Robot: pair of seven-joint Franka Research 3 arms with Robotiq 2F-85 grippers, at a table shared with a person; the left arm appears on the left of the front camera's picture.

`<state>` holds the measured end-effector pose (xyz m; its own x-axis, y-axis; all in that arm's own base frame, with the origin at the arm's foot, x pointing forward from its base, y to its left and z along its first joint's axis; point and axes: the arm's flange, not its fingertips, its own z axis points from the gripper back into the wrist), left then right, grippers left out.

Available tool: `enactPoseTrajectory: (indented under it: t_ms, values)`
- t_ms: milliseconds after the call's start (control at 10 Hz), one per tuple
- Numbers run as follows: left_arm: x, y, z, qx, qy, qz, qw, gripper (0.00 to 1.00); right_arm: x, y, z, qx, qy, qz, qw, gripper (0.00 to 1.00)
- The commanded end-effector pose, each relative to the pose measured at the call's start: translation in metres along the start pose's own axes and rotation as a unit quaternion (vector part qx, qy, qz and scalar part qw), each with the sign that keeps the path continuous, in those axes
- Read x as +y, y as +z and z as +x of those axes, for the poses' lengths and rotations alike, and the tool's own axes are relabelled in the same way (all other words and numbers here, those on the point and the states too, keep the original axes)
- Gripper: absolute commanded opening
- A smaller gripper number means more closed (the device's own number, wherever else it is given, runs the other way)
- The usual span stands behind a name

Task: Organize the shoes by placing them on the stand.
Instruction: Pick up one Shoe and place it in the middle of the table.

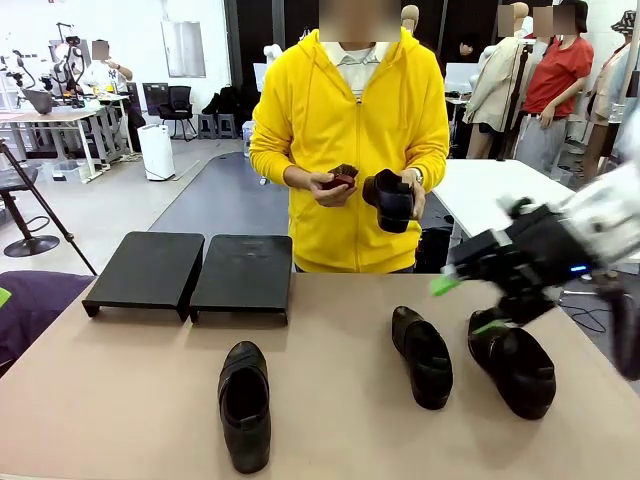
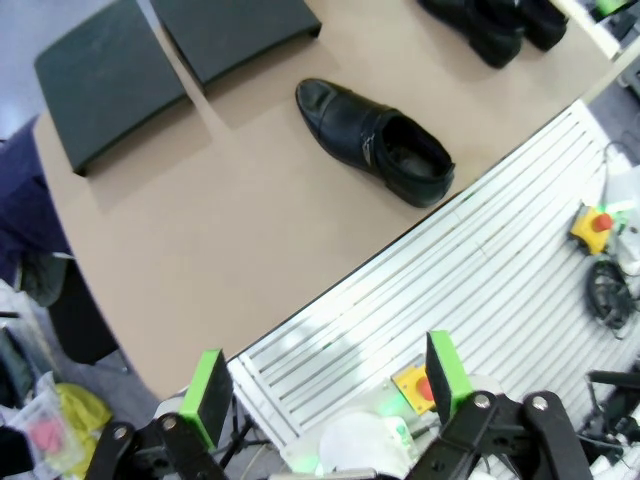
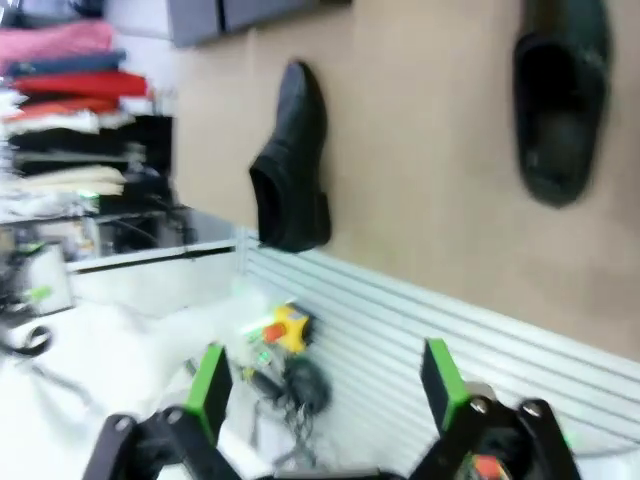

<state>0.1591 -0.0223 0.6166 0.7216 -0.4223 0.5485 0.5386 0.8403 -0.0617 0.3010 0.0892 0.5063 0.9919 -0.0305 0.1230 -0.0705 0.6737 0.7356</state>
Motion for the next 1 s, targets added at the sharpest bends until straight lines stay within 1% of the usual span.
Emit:
enactPoseTrajectory:
  t_ms: [0, 100, 200, 300, 400, 500, 600, 900]
  values:
    - [0.000, 0.001, -0.003, 0.002, -0.005, 0.000, 1.000, 1.00, -0.061, 0.066, -0.017, 0.015, -0.058, 0.042, 0.997, 1.00]
    - [0.000, 0.001, -0.003, 0.002, -0.005, 0.000, 1.000, 1.00, -0.105, 0.097, -0.020, -0.006, -0.103, 0.099, 0.990, 1.00]
    - [0.000, 0.001, -0.003, 0.002, -0.005, 0.000, 1.000, 1.00, -0.144, 0.116, -0.031, -0.047, -0.128, 0.162, 0.977, 1.00]
    - [0.000, 0.001, -0.003, 0.002, -0.005, 0.000, 1.000, 1.00, -0.173, 0.129, -0.048, -0.088, -0.124, 0.213, 0.965, 1.00]
    - [0.000, 0.001, -0.003, 0.002, -0.005, 0.000, 1.000, 1.00, -0.194, 0.136, -0.063, -0.122, -0.122, 0.242, 0.955, 1.00]
    - [0.000, 0.001, -0.003, 0.002, -0.005, 0.000, 1.000, 1.00, -0.203, 0.140, -0.072, -0.152, -0.133, 0.251, 0.947, 1.00]
    - [0.000, 0.001, -0.003, 0.002, -0.005, 0.000, 1.000, 1.00, -0.181, 0.155, -0.056, -0.097, -0.147, 0.202, 0.964, 1.00]
    - [0.000, 0.001, -0.003, 0.002, -0.005, 0.000, 1.000, 1.00, -0.181, 0.155, -0.056, -0.097, -0.147, 0.202, 0.964, 1.00]
